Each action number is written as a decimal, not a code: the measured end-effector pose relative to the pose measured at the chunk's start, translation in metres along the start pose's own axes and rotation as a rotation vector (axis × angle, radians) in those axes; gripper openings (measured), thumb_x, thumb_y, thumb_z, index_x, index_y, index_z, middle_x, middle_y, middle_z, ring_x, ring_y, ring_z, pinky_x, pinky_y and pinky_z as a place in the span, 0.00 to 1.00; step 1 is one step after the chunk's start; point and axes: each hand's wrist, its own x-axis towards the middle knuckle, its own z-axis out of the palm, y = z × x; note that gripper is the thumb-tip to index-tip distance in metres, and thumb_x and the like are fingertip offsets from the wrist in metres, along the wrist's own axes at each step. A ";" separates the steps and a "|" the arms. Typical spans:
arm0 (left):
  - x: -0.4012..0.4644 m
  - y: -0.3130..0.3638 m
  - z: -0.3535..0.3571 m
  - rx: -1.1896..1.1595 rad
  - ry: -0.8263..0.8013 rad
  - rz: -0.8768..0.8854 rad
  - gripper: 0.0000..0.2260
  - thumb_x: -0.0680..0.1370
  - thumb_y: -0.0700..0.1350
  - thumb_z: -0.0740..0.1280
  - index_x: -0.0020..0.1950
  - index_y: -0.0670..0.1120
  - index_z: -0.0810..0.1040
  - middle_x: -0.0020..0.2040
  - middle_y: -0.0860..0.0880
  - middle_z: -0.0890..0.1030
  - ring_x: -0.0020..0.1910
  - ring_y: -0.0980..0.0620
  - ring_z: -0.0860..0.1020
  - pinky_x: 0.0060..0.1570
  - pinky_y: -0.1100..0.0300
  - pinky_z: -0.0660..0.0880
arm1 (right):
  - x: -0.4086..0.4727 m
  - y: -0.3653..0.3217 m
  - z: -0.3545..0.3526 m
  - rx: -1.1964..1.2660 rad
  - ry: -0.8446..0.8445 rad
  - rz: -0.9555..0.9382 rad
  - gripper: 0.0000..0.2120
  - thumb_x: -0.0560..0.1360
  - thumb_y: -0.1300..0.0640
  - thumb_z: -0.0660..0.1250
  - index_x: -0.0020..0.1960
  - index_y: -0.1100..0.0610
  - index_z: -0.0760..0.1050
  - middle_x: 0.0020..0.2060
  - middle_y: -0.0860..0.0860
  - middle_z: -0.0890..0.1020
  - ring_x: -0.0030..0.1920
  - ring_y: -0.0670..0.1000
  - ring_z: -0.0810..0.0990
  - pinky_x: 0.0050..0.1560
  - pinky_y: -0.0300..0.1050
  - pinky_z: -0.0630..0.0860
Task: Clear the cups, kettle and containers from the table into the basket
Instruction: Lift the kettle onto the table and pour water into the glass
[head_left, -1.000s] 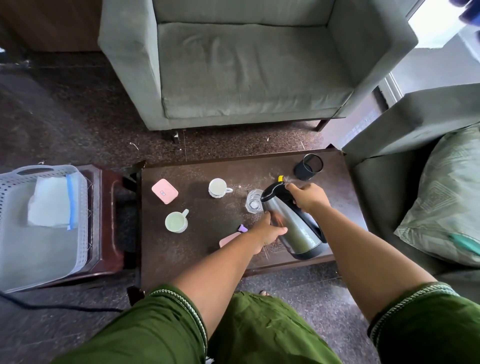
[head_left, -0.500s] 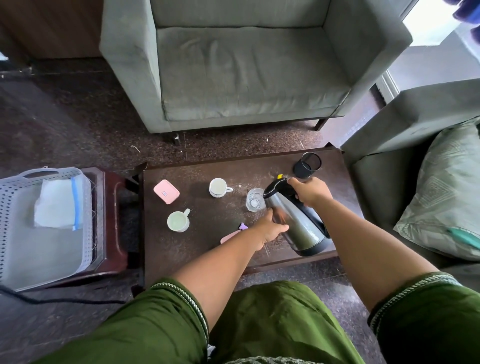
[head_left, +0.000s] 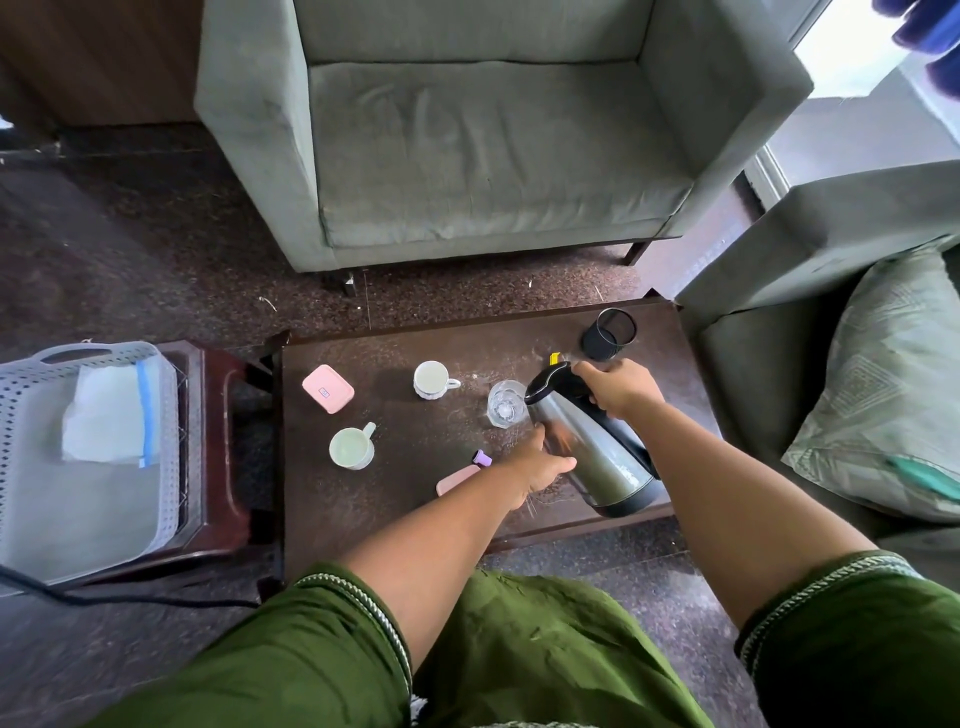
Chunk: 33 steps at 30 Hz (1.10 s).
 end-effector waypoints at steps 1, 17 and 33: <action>0.000 0.000 0.001 -0.012 -0.001 -0.001 0.38 0.77 0.47 0.68 0.79 0.51 0.48 0.79 0.47 0.56 0.74 0.45 0.63 0.71 0.46 0.66 | 0.000 0.001 0.000 -0.001 0.002 -0.003 0.27 0.64 0.32 0.60 0.29 0.55 0.77 0.27 0.52 0.82 0.27 0.53 0.78 0.41 0.49 0.80; 0.009 -0.018 0.002 -0.094 -0.005 -0.001 0.34 0.78 0.44 0.67 0.79 0.49 0.52 0.77 0.47 0.60 0.72 0.46 0.65 0.71 0.48 0.65 | 0.000 0.018 0.020 0.004 0.007 -0.011 0.28 0.64 0.32 0.59 0.25 0.56 0.75 0.18 0.49 0.77 0.26 0.54 0.77 0.35 0.43 0.73; 0.021 -0.025 0.001 -0.101 0.004 -0.033 0.32 0.79 0.41 0.63 0.79 0.51 0.50 0.78 0.47 0.59 0.73 0.45 0.64 0.72 0.46 0.65 | 0.005 0.016 0.031 -0.021 -0.002 0.003 0.29 0.61 0.30 0.56 0.26 0.56 0.75 0.19 0.49 0.77 0.25 0.53 0.76 0.33 0.42 0.72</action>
